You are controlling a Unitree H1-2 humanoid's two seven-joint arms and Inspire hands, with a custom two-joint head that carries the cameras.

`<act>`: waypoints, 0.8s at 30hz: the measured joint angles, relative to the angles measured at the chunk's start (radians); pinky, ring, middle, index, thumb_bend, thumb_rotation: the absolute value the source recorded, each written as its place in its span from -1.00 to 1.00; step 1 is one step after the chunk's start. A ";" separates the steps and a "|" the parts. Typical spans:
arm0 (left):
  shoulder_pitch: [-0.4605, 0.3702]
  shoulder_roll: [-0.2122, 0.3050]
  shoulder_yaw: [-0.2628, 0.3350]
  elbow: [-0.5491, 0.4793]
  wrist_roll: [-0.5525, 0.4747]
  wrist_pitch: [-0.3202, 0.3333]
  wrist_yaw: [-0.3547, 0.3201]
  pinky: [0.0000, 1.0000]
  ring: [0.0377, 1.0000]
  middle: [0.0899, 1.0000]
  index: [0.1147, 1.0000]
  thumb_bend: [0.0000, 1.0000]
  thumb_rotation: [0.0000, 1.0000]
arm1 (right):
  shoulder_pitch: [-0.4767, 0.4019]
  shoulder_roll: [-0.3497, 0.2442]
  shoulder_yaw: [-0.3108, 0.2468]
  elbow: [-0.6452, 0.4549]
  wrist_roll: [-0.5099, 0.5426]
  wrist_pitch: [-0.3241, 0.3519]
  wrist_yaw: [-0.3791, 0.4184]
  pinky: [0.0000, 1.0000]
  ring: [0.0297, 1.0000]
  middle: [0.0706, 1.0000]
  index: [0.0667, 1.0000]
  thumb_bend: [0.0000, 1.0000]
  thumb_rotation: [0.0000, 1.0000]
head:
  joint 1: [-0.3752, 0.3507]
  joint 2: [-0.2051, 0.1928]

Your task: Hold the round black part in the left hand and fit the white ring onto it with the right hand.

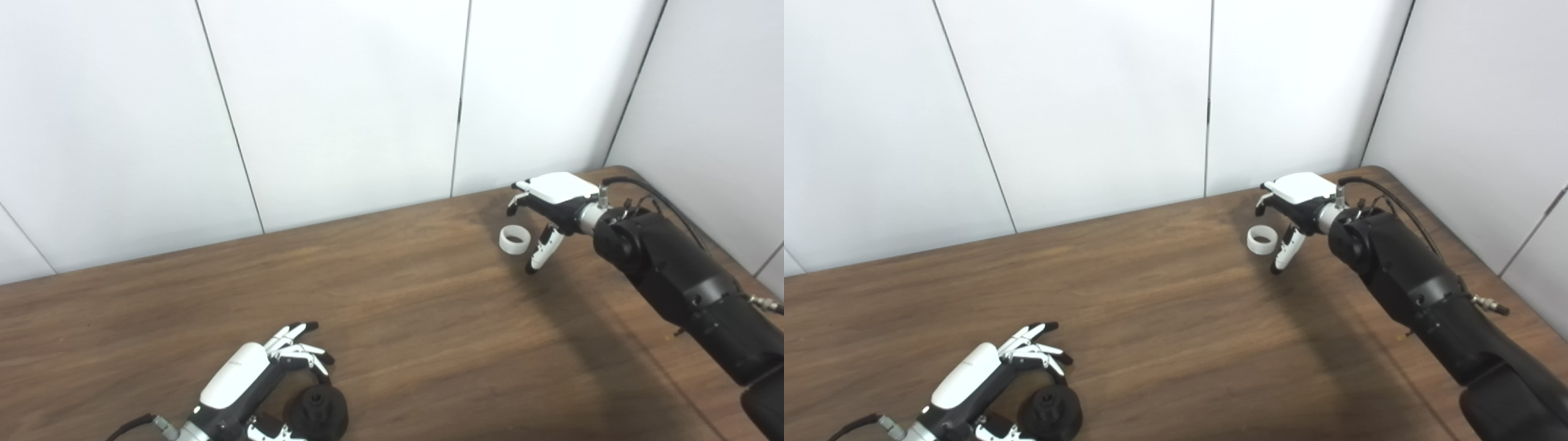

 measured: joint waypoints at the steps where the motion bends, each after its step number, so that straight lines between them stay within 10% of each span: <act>1: 0.001 0.000 0.002 -0.002 0.000 0.001 -0.002 1.00 0.95 0.44 -0.17 0.05 -0.88 | 0.001 0.000 0.000 0.001 0.000 -0.002 -0.003 1.00 1.00 0.97 0.56 0.88 -0.39 | 0.000 0.000; 24: 0.019 -0.001 0.051 -0.031 0.000 0.002 -0.067 1.00 0.95 0.43 -0.17 0.05 -0.88 | 0.012 0.007 0.003 0.034 0.003 -0.032 -0.079 1.00 1.00 0.98 0.63 0.87 -0.36 | 0.011 0.000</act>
